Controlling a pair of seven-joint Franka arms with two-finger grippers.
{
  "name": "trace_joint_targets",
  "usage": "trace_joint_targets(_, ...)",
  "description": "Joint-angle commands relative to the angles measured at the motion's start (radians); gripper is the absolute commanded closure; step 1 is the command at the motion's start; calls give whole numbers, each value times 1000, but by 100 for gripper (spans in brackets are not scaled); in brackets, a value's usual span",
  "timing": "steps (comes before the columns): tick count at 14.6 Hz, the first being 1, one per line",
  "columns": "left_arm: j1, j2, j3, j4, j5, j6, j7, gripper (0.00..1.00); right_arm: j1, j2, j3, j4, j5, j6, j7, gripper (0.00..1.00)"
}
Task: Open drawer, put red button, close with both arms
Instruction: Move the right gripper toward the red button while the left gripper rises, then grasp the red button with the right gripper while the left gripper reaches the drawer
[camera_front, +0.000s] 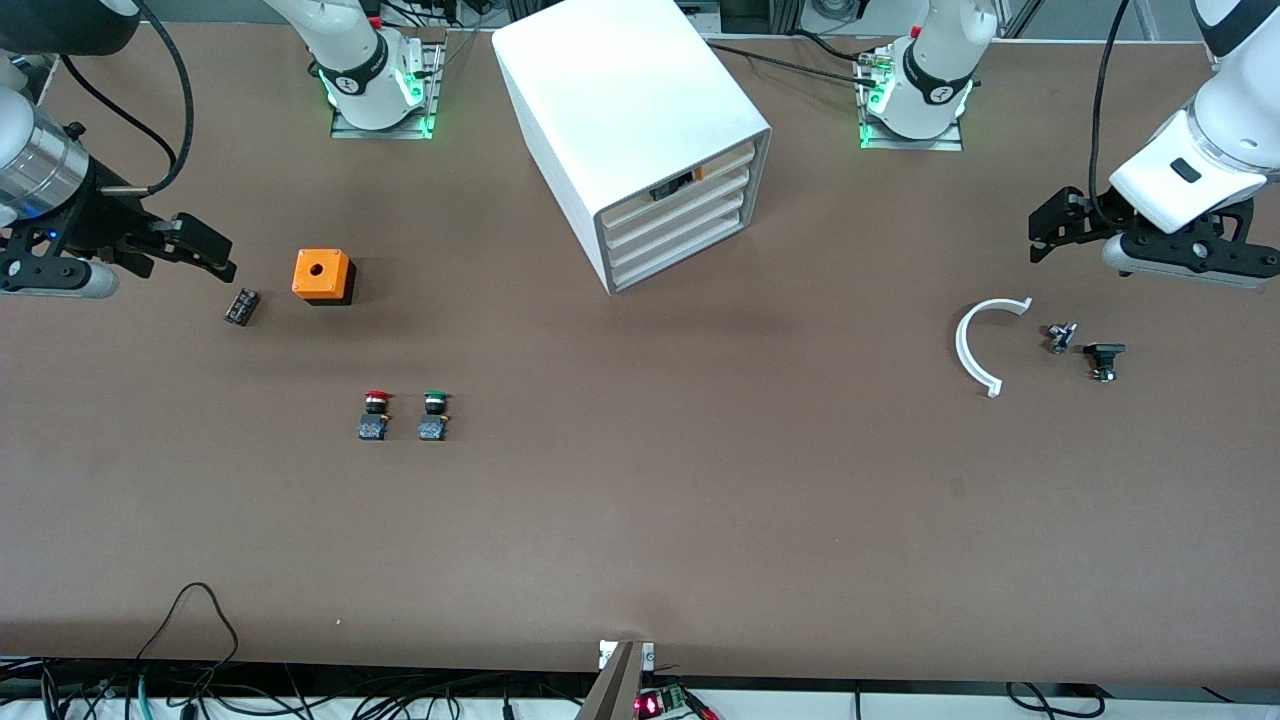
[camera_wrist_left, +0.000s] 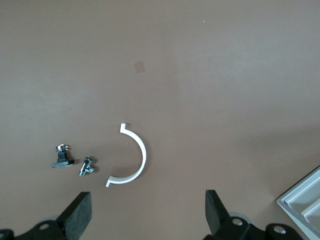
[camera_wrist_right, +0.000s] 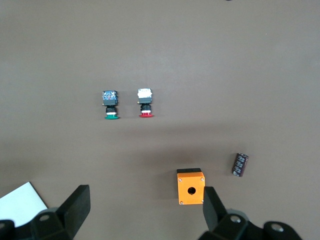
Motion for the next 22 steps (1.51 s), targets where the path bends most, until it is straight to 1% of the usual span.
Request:
trace_joint_targets(1, 1, 3, 5, 14, -28, -60, 13, 0, -10, 45, 17, 13, 17, 28, 10, 0)
trace_joint_targets(4, -6, 7, 3, 28, -40, -98, 15, 0, -10, 106, 19, 8, 15, 71, -7, 0)
trace_joint_targets(6, -7, 12, 5, 29, -155, -155, 19, 0, 4, 130, 20, -19, 1, 119, -6, 0)
trace_joint_targets(7, -9, 13, 5, 29, -189, -193, 30, 0, 6, 146, 20, -36, 1, 152, -6, 0)
trace_joint_targets(9, -29, 30, -12, 29, -197, -259, 41, 0, 6, 180, 22, -67, 1, 227, -10, 0)
trace_joint_targets(10, -41, 35, -15, 31, -200, -313, 42, 0, 19, 195, 22, -69, 0, 246, -13, 0)
trace_joint_targets(11, -52, 36, -21, 29, -226, -343, 44, 0, 32, 220, 22, -69, 0, 260, -13, 0)
trace_joint_targets(13, -58, 53, -27, 26, -278, -364, 44, 0, 32, 274, 22, -76, 0, 327, -13, 0)
trace_joint_targets(14, -58, 68, -29, 26, -333, -371, 44, 0, 32, 301, 22, -90, 0, 379, -13, 0)
trace_joint_targets(16, -44, 125, -29, 15, -489, -439, 55, 0, 32, 350, 20, -108, -6, 468, -18, 0)
trace_joint_targets(17, -52, 145, -29, 14, -515, -443, 79, 0, 30, 373, 19, -107, -16, 502, -27, 0)
trace_joint_targets(19, -61, 167, -46, 9, -528, -424, 113, 0, 27, 428, 17, -110, -19, 589, -32, 0)
trace_joint_targets(20, -59, 205, -49, 8, -561, -404, 187, 0, 27, 452, 17, -112, -19, 629, -32, 0)
trace_joint_targets(21, -59, 231, -47, 5, -624, -393, 258, 0, 27, 478, 17, -112, -19, 668, -32, 0)
trace_joint_targets(22, -52, 249, -47, -11, -658, -370, 301, 0, 27, 504, 17, -112, -19, 708, -32, 0)
